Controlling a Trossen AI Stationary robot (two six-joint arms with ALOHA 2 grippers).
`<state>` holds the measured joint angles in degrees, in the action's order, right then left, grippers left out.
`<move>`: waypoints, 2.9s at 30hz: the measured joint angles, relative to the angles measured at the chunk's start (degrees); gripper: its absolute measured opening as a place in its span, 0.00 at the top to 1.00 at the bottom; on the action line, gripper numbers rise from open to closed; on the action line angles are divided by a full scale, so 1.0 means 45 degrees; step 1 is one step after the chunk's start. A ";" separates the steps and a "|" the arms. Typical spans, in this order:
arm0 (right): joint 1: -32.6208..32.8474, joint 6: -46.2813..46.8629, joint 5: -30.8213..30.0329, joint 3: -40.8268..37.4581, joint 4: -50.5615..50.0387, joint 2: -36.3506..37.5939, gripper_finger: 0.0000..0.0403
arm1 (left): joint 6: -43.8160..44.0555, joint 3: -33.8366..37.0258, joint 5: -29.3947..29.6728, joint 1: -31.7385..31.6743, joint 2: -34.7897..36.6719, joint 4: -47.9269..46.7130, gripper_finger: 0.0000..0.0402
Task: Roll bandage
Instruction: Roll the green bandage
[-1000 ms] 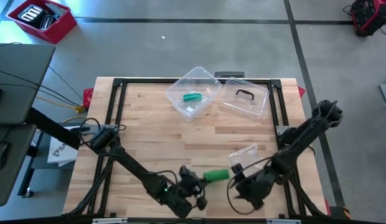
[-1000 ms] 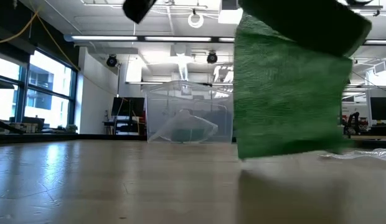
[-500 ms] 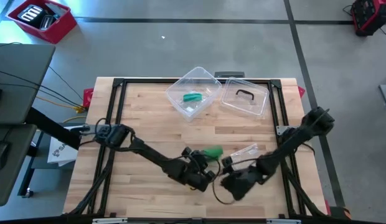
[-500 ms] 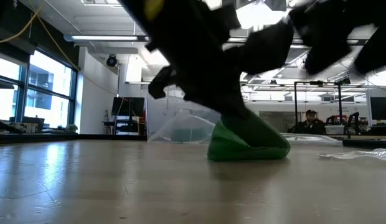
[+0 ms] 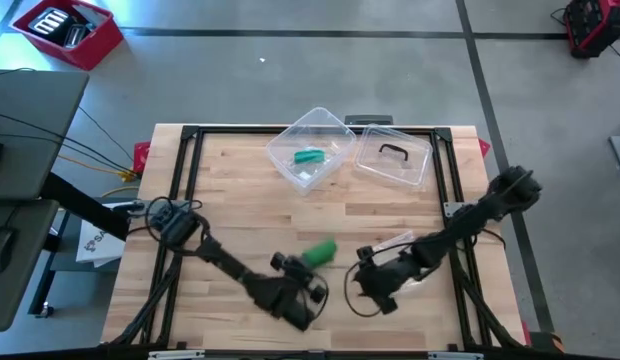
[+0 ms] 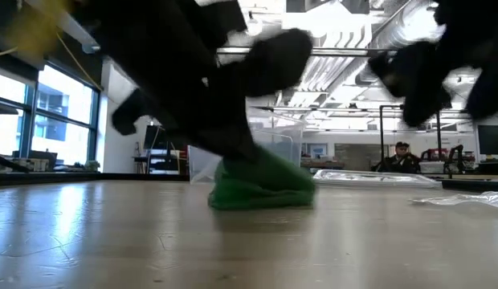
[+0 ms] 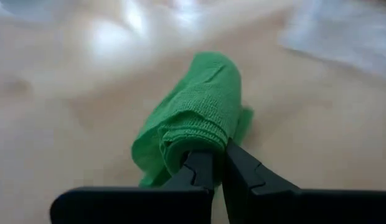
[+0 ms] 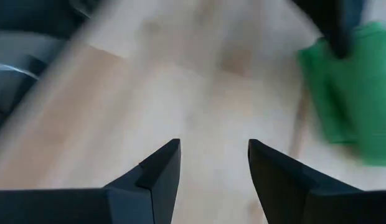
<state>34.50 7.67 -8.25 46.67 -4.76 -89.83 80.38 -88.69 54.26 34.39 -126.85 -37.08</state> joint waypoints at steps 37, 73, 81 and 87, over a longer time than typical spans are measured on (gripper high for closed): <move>-0.2032 -0.2031 0.2501 0.0078 0.2330 -0.3685 0.90 | -0.2249 0.4903 -0.0813 -0.0926 0.1448 1.0249 0.99; 0.0310 -0.3017 -0.1076 0.2623 -0.0316 0.0315 1.00 | -0.4495 0.5597 0.2952 -0.0306 0.1826 1.0580 0.98; -0.1364 -0.3479 -0.1626 0.2812 -0.1820 0.1463 1.00 | -0.8052 0.5596 0.2077 -0.0123 0.1831 1.3557 0.98; -0.2167 -0.3479 -0.1183 0.2812 -0.3344 0.1731 1.00 | -0.8808 0.5597 0.1788 -0.0117 0.1827 1.3861 0.98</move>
<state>24.75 -7.99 -13.58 59.33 -19.80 -82.04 40.74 -63.51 62.30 33.87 -118.63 25.30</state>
